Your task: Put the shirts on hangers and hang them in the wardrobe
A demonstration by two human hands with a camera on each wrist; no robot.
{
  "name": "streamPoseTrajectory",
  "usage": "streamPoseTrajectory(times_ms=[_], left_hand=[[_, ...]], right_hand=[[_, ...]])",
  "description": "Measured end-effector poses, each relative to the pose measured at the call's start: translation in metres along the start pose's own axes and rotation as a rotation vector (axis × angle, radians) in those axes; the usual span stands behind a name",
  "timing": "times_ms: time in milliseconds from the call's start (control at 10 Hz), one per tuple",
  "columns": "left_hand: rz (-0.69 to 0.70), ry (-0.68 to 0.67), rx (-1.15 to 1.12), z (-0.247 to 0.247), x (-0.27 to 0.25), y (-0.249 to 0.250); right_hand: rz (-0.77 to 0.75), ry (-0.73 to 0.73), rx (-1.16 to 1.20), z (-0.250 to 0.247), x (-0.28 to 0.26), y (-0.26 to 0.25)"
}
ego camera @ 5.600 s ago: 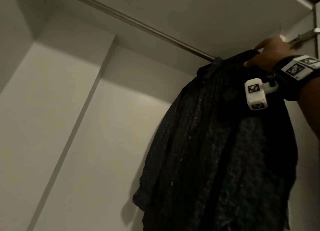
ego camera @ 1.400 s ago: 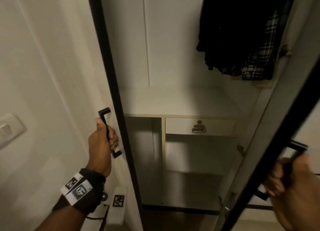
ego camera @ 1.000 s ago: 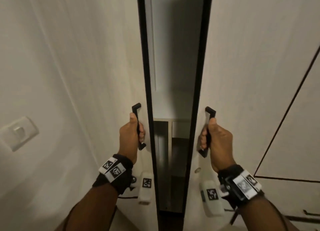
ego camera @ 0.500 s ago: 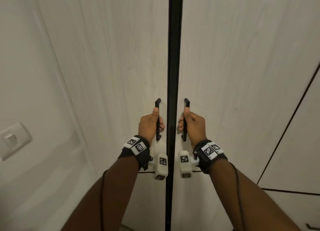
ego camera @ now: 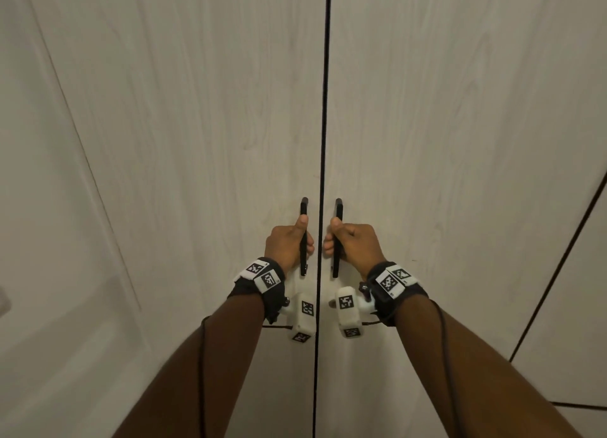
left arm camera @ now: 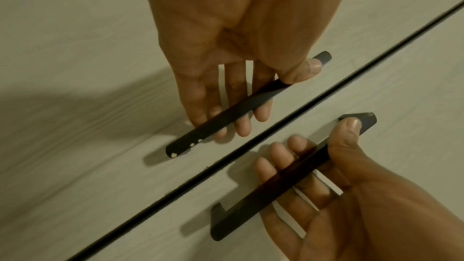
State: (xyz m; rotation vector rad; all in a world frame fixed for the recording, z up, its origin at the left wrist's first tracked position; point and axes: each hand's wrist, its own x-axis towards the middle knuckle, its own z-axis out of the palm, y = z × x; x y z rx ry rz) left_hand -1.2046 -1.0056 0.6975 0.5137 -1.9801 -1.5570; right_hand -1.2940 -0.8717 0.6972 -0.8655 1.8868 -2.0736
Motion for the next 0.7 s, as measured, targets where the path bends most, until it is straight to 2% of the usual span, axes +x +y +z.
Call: streamPoseTrajectory(times_ms=[300,400,500,600,700], left_hand=[[0.049,-0.003,0.058,0.007,0.031,-0.01],[0.052,-0.004,0.046,0.007,0.032,-0.009],[0.014,-0.042,0.057,0.003,0.026,-0.003],[-0.132,-0.087,0.098,-0.005,0.03,0.008],[-0.184,0.061,0.175,-0.019,0.022,0.005]], right_hand=[[0.026,-0.066,-0.078,-0.007,0.032,0.006],[-0.037,-0.046,-0.14,-0.007,0.034,0.009],[-0.039,-0.039,-0.176,-0.007,0.033,0.008],[0.003,-0.064,-0.282,-0.008,0.032,0.0],[0.098,-0.052,-0.601,-0.013,0.02,-0.005]])
